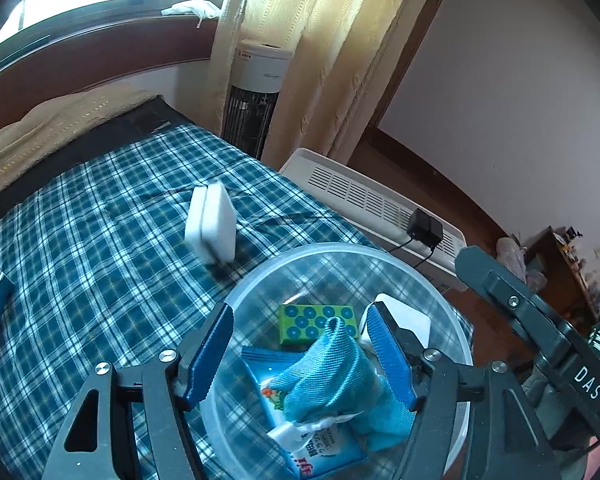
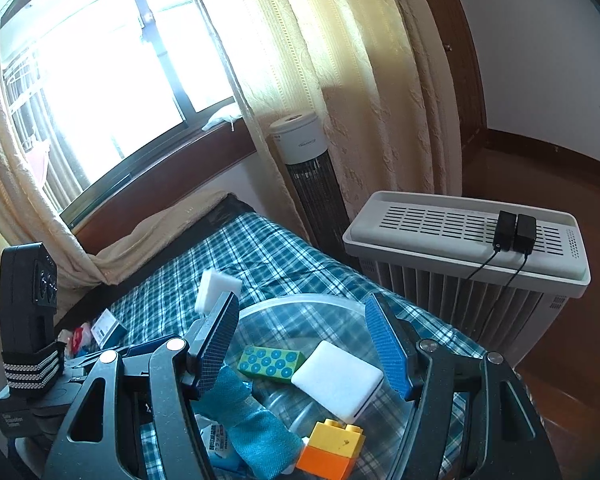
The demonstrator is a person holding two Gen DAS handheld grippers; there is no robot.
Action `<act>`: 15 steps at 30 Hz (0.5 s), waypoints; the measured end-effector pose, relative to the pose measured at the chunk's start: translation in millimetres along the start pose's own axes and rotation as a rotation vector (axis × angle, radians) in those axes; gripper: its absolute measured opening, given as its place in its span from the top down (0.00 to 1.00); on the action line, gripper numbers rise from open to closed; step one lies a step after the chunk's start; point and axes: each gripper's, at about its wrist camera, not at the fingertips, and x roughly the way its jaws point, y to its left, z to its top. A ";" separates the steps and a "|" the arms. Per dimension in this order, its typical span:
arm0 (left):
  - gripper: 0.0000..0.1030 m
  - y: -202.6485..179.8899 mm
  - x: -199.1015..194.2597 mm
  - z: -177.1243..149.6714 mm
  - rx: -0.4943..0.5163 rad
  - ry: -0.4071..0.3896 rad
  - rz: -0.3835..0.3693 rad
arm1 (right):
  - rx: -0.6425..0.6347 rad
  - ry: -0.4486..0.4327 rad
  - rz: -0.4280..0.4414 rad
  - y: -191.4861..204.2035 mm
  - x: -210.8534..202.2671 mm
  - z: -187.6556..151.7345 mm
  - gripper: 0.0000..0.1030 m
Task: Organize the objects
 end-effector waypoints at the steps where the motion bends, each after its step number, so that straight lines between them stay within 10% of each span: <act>1: 0.29 2.5 -0.8 0.3 -0.006 -0.002 0.005 | 0.000 0.001 0.000 0.0 -0.1 -0.1 0.35; 15: 0.29 50.9 19.5 29.5 -0.083 -0.037 0.168 | -0.007 0.017 0.017 0.5 5.4 -4.0 0.35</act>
